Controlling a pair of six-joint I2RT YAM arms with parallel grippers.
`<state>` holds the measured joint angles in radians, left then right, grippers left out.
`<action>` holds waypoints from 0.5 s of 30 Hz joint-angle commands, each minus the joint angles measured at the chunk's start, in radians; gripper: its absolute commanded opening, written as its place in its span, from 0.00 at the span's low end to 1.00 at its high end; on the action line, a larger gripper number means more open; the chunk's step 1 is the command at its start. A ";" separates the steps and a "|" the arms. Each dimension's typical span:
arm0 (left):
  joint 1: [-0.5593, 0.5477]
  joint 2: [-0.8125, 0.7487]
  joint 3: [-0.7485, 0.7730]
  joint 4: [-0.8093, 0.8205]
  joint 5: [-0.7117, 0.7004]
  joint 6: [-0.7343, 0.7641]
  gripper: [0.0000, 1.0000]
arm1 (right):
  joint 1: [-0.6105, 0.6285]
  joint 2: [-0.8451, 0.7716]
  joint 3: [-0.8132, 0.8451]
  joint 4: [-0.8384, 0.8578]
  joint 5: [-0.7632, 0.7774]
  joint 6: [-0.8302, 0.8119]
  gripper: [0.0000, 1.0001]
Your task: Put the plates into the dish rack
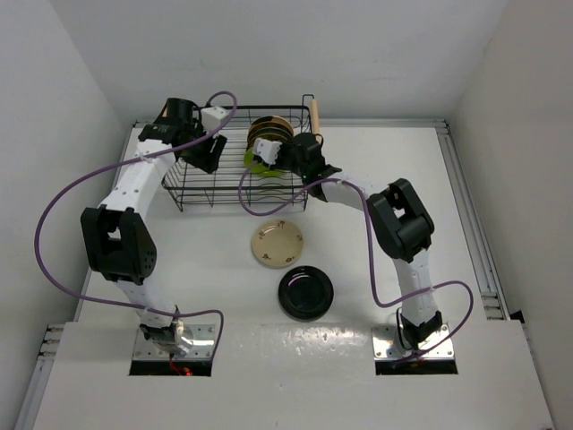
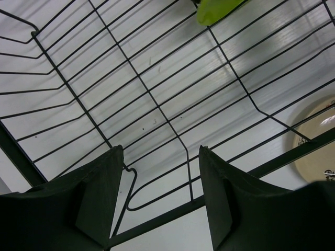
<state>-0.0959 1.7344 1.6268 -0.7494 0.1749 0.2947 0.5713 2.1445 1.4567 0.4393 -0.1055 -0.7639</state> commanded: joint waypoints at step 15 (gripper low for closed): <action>-0.178 -0.116 -0.007 -0.111 0.095 0.210 0.58 | -0.017 -0.383 -0.071 -0.123 0.104 0.510 0.99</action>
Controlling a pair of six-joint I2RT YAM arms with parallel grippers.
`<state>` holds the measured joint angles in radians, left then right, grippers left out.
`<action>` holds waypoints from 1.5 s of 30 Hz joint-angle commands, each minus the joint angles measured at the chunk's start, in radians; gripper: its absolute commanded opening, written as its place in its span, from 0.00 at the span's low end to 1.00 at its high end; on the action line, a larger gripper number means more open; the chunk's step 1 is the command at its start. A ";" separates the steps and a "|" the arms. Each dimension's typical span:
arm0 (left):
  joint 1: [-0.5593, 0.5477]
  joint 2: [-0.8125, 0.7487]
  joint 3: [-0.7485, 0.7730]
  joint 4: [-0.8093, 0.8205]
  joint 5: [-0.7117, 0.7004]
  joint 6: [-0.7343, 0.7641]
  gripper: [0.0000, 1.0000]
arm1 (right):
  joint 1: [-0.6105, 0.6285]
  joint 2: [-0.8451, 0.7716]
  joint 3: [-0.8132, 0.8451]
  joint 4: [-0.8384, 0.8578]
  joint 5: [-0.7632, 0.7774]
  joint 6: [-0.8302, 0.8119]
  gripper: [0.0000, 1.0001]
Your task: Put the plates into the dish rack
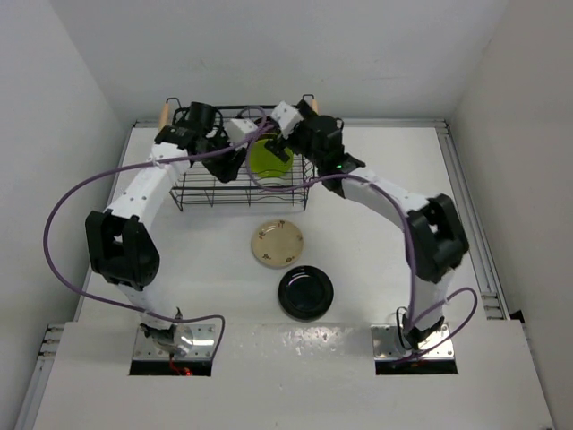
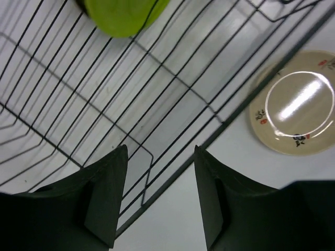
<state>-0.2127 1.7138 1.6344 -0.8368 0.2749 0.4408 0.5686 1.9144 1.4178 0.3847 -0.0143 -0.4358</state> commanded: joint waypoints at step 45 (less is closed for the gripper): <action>-0.209 -0.011 -0.780 0.463 -0.066 -0.746 0.59 | 0.329 -1.175 -0.812 -0.678 0.553 0.749 0.93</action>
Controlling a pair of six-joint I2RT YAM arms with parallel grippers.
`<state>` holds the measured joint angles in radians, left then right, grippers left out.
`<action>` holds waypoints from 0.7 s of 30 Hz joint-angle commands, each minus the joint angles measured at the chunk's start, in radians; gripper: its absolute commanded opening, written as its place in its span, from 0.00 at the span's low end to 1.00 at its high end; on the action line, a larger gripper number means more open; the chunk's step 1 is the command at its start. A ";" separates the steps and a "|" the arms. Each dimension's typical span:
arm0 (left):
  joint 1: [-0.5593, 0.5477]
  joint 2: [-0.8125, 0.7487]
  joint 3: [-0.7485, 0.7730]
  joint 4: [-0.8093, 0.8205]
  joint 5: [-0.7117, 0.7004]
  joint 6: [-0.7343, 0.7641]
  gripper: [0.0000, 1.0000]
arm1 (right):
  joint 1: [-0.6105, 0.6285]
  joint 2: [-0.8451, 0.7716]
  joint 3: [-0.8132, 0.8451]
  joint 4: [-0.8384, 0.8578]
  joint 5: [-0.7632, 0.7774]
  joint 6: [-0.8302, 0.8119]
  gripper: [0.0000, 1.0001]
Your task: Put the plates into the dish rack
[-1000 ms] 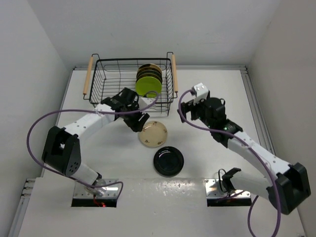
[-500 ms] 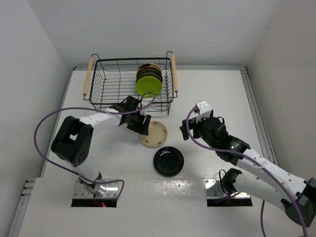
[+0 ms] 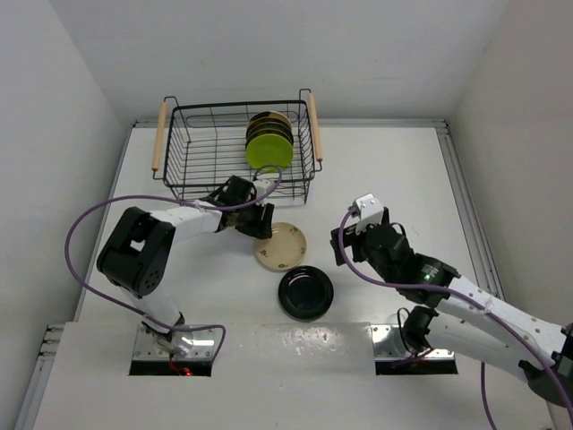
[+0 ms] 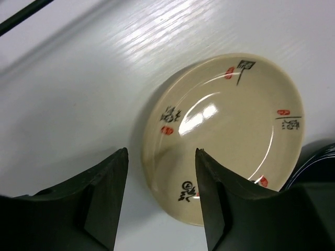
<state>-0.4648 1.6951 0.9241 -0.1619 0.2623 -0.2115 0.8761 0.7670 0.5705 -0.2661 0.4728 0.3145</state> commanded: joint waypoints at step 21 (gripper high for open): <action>0.020 -0.022 -0.068 -0.172 0.089 -0.040 0.61 | 0.034 -0.006 0.052 0.010 0.066 -0.083 0.93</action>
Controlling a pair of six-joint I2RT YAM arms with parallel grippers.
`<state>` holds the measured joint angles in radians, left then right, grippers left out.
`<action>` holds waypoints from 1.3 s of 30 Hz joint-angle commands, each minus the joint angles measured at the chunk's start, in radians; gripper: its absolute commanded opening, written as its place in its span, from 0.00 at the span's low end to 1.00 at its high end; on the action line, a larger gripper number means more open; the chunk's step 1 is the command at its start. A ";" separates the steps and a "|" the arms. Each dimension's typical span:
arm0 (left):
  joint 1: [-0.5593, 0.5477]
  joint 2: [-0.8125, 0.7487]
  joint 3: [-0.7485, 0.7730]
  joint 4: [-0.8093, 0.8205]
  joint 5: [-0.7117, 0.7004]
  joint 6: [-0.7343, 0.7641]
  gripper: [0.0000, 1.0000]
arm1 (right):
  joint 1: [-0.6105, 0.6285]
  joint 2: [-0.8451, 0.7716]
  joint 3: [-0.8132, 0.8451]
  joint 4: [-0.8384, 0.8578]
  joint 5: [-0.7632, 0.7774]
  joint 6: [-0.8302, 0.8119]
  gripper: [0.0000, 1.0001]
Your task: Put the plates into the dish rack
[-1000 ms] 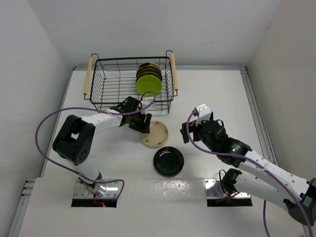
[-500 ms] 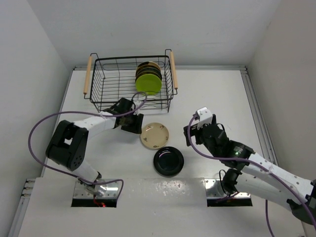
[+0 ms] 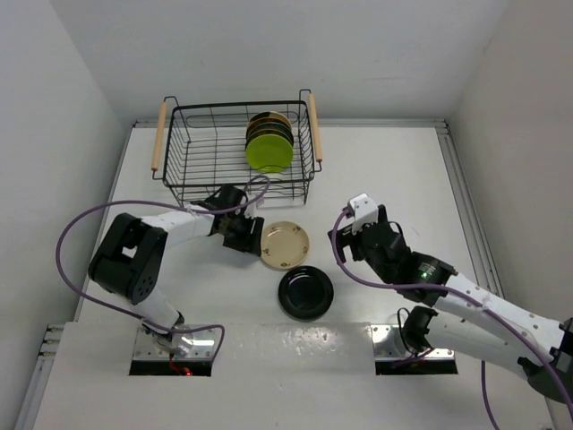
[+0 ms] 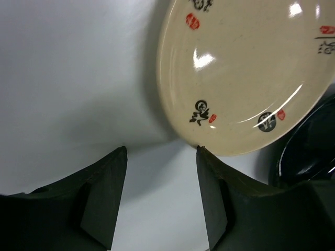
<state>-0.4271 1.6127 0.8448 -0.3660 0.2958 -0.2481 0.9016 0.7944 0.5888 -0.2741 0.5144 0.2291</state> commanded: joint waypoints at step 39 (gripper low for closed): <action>-0.108 -0.125 0.557 -0.454 -0.012 0.417 0.00 | -0.021 0.077 0.081 0.177 -0.232 -0.178 0.98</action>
<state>-0.5018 1.5463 1.2716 -0.6731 0.3088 0.0399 0.9035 0.8803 0.6132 -0.1795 0.3679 0.0940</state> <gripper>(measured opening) 0.013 0.983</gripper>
